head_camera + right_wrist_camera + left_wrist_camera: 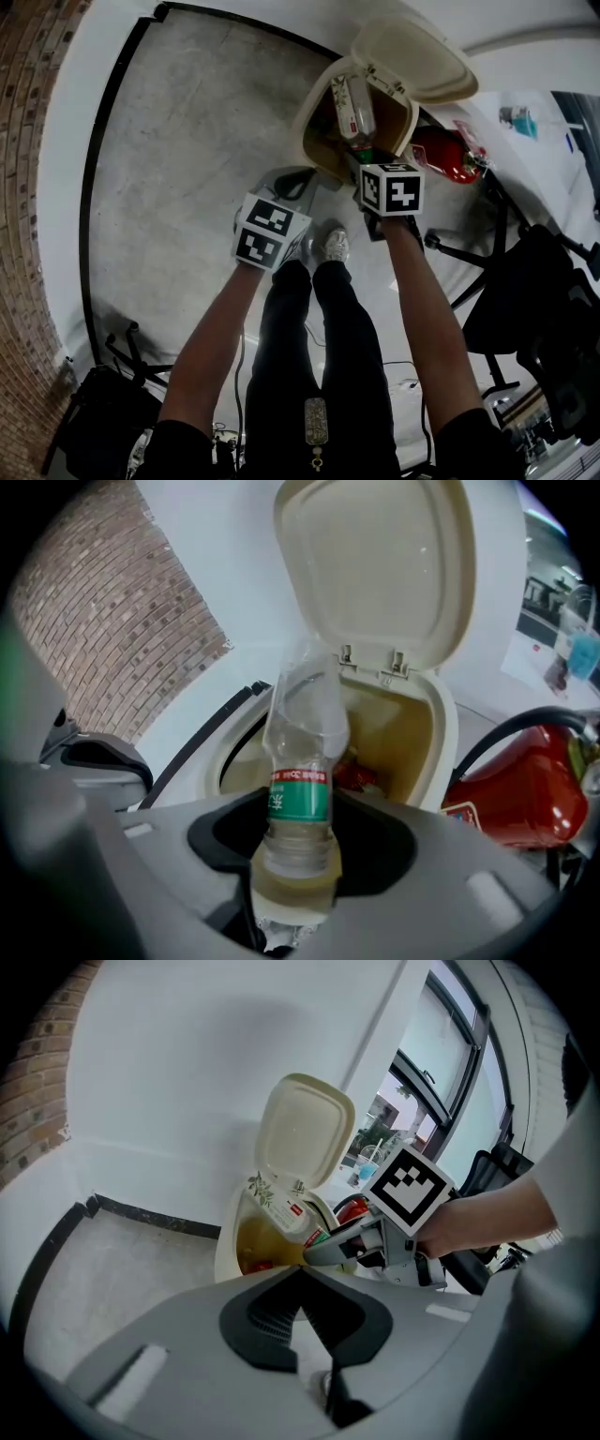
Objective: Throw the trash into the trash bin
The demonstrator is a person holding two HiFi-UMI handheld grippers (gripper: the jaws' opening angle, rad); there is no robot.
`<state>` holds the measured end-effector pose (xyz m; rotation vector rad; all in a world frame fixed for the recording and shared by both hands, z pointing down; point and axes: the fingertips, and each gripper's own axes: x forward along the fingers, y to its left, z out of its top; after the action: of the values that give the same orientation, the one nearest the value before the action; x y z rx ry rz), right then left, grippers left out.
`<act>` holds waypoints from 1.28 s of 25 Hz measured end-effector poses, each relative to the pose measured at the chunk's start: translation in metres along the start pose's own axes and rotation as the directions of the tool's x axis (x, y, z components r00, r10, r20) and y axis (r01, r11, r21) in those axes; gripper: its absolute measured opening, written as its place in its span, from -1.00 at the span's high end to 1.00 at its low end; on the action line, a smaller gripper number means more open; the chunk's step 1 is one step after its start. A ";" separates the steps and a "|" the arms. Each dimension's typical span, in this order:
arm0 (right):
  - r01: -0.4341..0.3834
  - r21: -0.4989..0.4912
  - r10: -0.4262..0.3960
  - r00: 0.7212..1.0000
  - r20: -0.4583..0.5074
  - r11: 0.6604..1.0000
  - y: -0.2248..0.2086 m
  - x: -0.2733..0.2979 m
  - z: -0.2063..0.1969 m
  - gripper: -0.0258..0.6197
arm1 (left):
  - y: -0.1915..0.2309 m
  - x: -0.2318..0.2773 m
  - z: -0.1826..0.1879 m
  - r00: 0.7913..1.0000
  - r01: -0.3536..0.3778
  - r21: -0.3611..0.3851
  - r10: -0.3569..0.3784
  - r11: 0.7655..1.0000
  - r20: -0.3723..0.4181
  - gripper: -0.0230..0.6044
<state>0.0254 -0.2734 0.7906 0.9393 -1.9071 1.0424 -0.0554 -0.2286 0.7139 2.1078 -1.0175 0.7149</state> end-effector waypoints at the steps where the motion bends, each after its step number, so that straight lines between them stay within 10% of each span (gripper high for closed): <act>1: -0.006 -0.001 0.006 1.000 -0.001 1.000 0.001 0.000 0.000 0.27 | 0.000 0.000 0.000 1.000 0.000 -0.001 0.000 1.000 0.000 0.92; 12: -0.006 -0.037 0.014 0.979 0.202 0.999 -0.011 -0.057 0.045 0.19 | 0.000 0.004 0.012 1.000 -0.007 -0.001 0.007 1.000 0.009 0.92; 18: 0.071 -0.022 -0.059 0.942 0.331 0.997 -0.062 -0.116 0.085 0.91 | 0.000 0.008 0.037 0.999 -0.020 0.006 0.020 1.000 0.028 0.92; 26: 0.205 0.013 -0.193 0.892 0.409 0.979 -0.124 -0.170 0.142 0.91 | -0.015 0.016 0.078 0.999 -0.019 0.035 0.017 0.999 0.035 0.92; 32: 0.174 -0.052 -0.118 0.829 0.546 0.983 -0.118 -0.206 0.210 0.91 | -0.018 0.016 0.105 0.998 -0.024 0.061 0.021 0.998 0.052 0.92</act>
<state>0.1628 -0.4565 0.5716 1.4090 -2.2674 0.6145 -0.0134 -0.3076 0.6541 2.1809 -1.0603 0.7151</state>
